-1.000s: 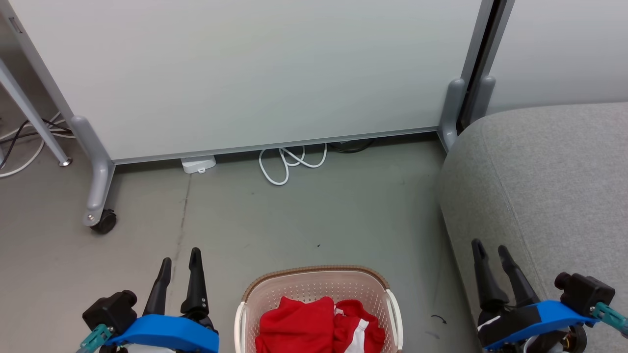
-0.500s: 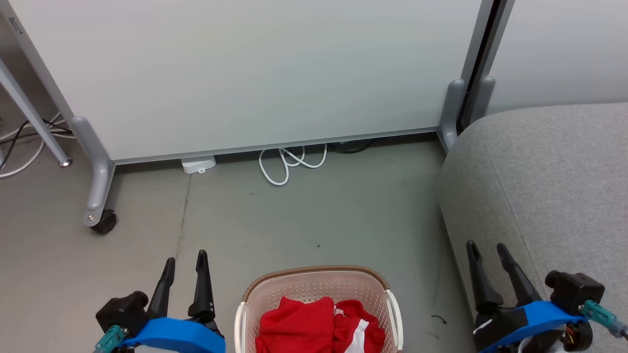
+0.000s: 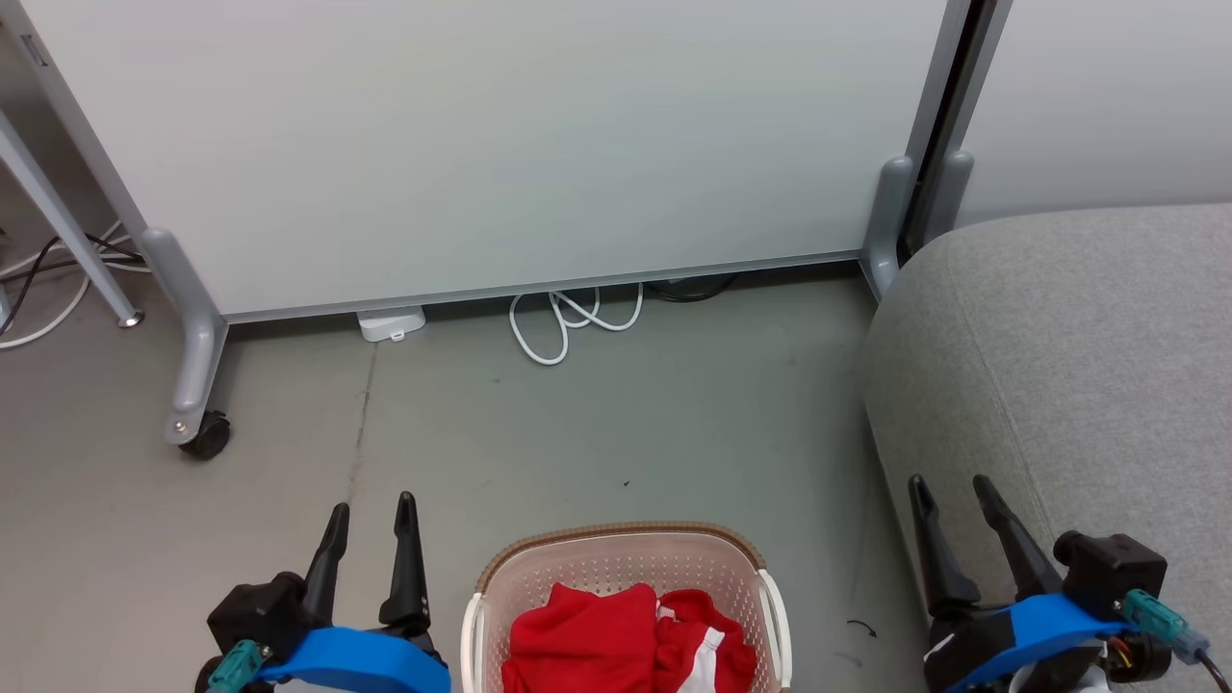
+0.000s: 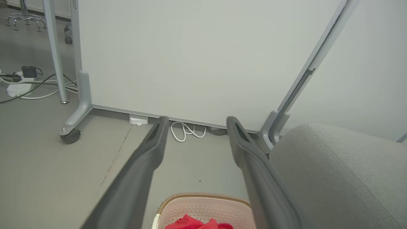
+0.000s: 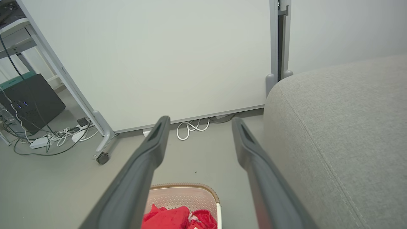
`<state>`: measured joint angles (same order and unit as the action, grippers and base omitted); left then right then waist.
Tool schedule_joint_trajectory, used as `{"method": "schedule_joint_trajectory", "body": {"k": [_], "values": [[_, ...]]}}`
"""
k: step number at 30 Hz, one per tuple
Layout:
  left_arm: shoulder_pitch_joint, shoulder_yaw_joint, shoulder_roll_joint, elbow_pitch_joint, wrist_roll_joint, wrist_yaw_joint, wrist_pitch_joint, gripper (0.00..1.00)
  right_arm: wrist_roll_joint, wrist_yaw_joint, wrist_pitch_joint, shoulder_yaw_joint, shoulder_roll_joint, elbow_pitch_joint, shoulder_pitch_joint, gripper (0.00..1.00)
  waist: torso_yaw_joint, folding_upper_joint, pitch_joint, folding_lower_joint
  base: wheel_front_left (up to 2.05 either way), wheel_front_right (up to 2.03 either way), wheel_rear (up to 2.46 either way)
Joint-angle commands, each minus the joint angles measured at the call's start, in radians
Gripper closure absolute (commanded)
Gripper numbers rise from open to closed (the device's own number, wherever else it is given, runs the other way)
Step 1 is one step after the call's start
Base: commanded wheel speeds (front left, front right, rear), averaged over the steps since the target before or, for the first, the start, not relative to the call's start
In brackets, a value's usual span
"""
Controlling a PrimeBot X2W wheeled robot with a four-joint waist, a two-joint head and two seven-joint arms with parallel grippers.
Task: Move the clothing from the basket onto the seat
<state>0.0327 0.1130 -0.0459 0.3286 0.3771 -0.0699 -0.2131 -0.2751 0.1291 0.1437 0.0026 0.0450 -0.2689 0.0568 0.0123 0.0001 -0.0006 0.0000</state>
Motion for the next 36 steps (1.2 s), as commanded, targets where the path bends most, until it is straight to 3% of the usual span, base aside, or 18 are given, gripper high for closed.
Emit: {"method": "schedule_joint_trajectory", "body": {"k": [1,25,36], "values": [[0.016,0.005,-0.005,-0.001,-0.022,0.004,-0.009,0.00,0.025,0.002,0.008,0.001,0.006,0.005,0.014,0.00,0.000,-0.0001,0.000,0.0000,0.00,0.00,0.00],[0.013,0.036,-0.006,0.009,-0.154,0.018,-0.054,0.00,0.189,0.003,0.054,0.012,0.008,-0.004,0.017,0.00,0.002,-0.0001,-0.001,0.0000,0.00,0.00,0.00],[0.015,0.038,-0.006,0.009,-0.147,0.022,-0.054,0.00,0.185,0.003,0.056,0.011,0.008,-0.006,0.016,0.00,0.002,-0.0001,-0.001,0.0000,0.00,0.00,0.00]]}}
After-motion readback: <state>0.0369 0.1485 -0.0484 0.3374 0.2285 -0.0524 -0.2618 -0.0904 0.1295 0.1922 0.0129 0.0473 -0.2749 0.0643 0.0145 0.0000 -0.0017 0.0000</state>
